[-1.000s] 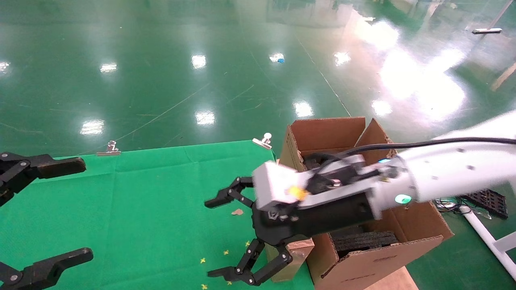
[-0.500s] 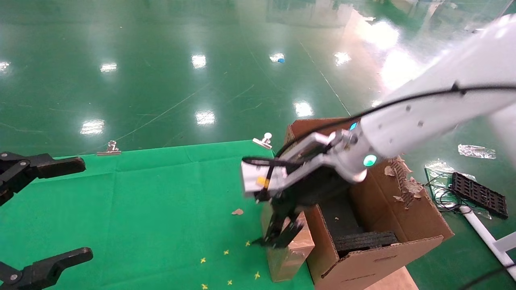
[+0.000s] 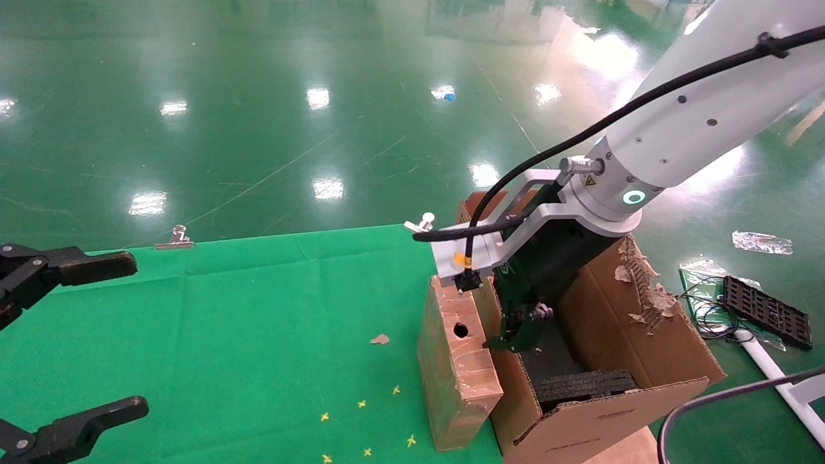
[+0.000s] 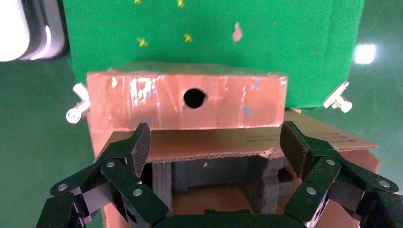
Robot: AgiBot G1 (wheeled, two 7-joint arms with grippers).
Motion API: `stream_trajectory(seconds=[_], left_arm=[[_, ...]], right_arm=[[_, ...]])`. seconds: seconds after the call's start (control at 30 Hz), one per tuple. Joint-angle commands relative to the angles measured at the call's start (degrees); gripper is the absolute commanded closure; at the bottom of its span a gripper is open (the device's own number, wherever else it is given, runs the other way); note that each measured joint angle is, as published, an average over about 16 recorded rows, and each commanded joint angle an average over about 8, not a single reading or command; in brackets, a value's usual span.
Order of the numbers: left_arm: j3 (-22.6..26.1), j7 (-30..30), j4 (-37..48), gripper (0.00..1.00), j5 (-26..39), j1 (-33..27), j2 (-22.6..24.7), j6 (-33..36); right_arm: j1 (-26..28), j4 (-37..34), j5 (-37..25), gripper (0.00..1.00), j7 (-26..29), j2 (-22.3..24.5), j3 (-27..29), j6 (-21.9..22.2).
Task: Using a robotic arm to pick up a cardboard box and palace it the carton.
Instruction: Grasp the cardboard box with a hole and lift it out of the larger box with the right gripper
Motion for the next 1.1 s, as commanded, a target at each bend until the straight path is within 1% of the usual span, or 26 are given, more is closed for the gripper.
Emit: stream_trajectory(seconds=[0.03,0.3,0.53,0.63,0.73,0.87,1.0,1.1], left_arm=[[0.0,0.0,0.0,0.00,0.0,0.0,0.0,0.0],[0.0,0.0,0.0,0.00,0.0,0.0,0.0,0.0],[0.1,0.0,0.0,0.00,0.0,0.0,0.0,0.0],[0.1,0.0,0.0,0.00,-0.1,0.0,0.0,0.0],[0.1,0.0,0.0,0.00,-0.1,0.0,0.0,0.0],[0.1,0.1,0.0,0.00,-0.1,0.0,0.0,0.0],[0.1,0.1,0.0,0.00,-0.1,0.0,-0.1,-0.1],[0.1,0.1,0.0,0.00,-0.1,0.0,-0.1,-0.1]], right_arm=[[1.9,0.1,0.6,0.00,0.4,-0.6,-3.4,0.3],[3.4,0.2,1.9,0.00,2.8,-2.7,-9.6,1.7],[4.1,0.1,2.2,0.00,5.9,-3.6,-11.8,2.9],[4.8,0.0,2.1,0.00,8.0,-3.6,-12.2,3.1],[5.7,-0.6,1.9,0.00,13.2,-3.8,-12.9,2.8],[6.6,-3.3,2.3,0.00,24.7,-5.0,-14.3,1.5],[5.8,-10.0,6.5,0.00,35.8,-6.0,-15.2,0.7],[4.4,-16.2,10.6,0.00,40.8,-6.3,-15.3,0.7]])
